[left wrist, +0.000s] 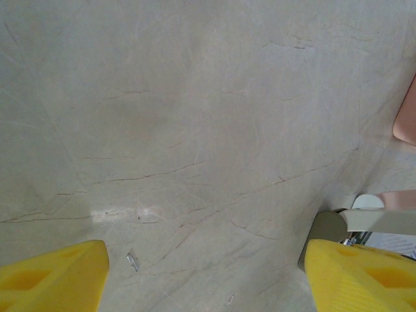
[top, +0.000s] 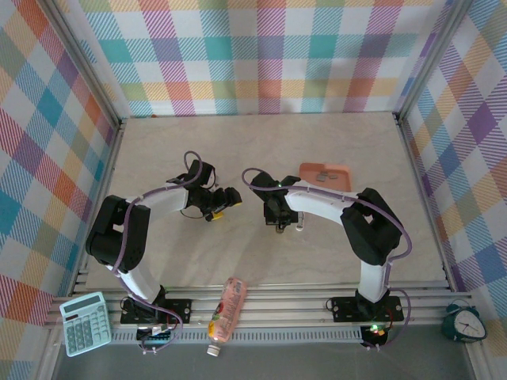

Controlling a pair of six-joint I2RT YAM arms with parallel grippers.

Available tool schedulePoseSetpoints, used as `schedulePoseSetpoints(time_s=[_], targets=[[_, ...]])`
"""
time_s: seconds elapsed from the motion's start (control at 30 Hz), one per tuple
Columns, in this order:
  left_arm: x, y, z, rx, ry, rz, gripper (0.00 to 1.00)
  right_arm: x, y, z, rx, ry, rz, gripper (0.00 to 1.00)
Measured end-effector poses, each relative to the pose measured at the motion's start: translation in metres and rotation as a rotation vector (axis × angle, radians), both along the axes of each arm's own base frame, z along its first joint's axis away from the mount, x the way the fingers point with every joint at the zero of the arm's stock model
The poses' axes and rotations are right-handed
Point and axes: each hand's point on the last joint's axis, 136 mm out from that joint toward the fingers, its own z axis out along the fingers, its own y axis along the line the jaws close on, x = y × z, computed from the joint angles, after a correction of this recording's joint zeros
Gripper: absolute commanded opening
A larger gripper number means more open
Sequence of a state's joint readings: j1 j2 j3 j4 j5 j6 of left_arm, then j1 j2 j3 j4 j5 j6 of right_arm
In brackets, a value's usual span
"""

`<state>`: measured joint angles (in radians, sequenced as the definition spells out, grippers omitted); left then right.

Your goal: Load the staples into the stapler

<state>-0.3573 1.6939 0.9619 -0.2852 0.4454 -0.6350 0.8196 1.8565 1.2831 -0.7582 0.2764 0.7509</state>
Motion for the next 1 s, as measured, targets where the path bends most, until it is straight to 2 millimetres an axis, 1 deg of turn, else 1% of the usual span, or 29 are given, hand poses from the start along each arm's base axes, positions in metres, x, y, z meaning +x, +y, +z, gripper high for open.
schedulePoseSetpoints(time_s=[0.1,0.37,0.47,0.57,0.8,0.9,1.0], targets=[[0.0,0.0,0.0,0.0,0.0,0.0,0.79,0.0,0.0,0.0,-0.001,0.001,0.0,0.17],[0.0,0.0,0.0,0.0,0.0,0.0,0.79,-0.001,-0.001,0.0,-0.005,0.004,-0.001,0.19],[0.0,0.0,0.0,0.0,0.0,0.0,0.79,-0.001,-0.002,0.0,-0.007,0.006,-0.002,0.25],[0.0,0.0,0.0,0.0,0.0,0.0,0.79,-0.002,-0.002,0.0,-0.01,0.009,-0.001,0.29],[0.0,0.0,0.0,0.0,0.0,0.0,0.79,-0.002,-0.002,0.0,-0.009,0.007,-0.001,0.27],[0.0,0.0,0.0,0.001,-0.002,-0.002,0.79,-0.001,-0.002,0.008,0.004,-0.01,-0.002,0.28],[0.0,0.0,0.0,0.001,-0.004,-0.007,0.79,0.001,0.0,0.026,0.048,-0.05,-0.002,0.3]])
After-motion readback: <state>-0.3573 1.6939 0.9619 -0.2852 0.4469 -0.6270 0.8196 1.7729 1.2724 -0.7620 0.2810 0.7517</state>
